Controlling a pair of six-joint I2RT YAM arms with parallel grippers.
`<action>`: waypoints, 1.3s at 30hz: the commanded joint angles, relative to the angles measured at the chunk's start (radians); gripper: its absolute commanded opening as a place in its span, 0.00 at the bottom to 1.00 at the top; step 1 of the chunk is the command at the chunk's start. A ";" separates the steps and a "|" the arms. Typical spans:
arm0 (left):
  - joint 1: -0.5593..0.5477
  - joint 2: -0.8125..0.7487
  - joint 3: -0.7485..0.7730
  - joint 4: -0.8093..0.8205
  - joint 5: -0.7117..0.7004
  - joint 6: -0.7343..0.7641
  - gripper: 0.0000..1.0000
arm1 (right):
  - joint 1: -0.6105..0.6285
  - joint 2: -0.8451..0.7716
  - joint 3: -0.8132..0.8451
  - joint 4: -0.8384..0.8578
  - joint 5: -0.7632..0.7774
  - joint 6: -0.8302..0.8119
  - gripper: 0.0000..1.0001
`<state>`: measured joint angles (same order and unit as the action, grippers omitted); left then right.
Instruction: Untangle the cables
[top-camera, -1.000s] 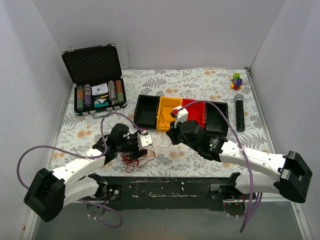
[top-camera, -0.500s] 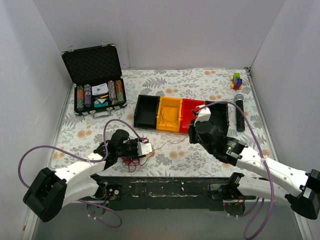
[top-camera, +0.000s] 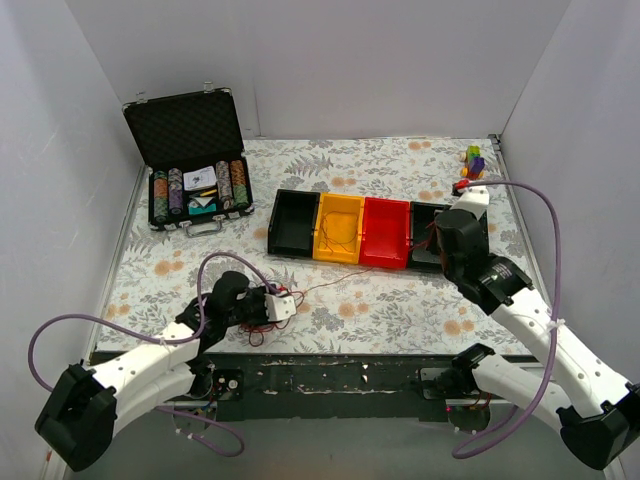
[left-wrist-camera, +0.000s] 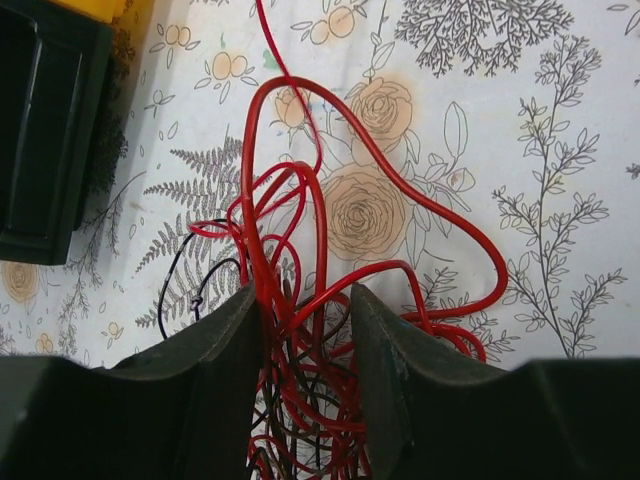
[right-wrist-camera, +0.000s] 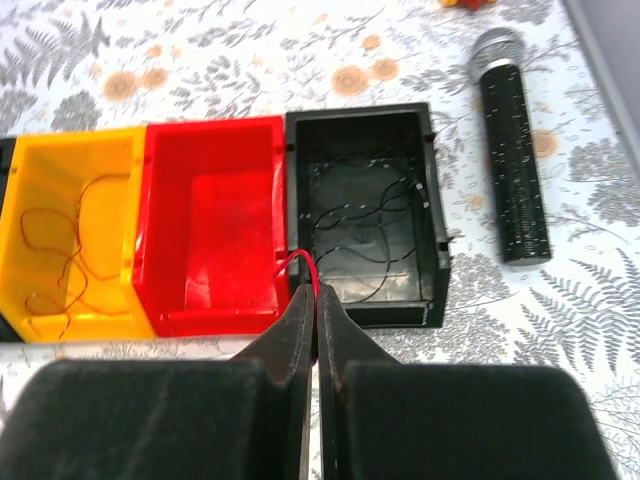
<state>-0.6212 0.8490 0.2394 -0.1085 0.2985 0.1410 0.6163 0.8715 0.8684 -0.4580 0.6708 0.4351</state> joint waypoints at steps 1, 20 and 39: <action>0.002 -0.030 -0.034 -0.056 -0.048 0.003 0.38 | -0.049 -0.014 0.086 -0.022 0.072 -0.001 0.01; 0.014 -0.065 -0.114 -0.053 -0.110 0.020 0.37 | -0.303 -0.016 0.408 -0.018 0.144 -0.211 0.01; 0.075 -0.038 -0.124 -0.040 -0.113 0.028 0.37 | -0.573 0.119 0.570 0.018 0.032 -0.171 0.01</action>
<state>-0.5640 0.8009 0.1532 -0.0490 0.2260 0.1612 0.0967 0.9722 1.3346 -0.5220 0.6964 0.2413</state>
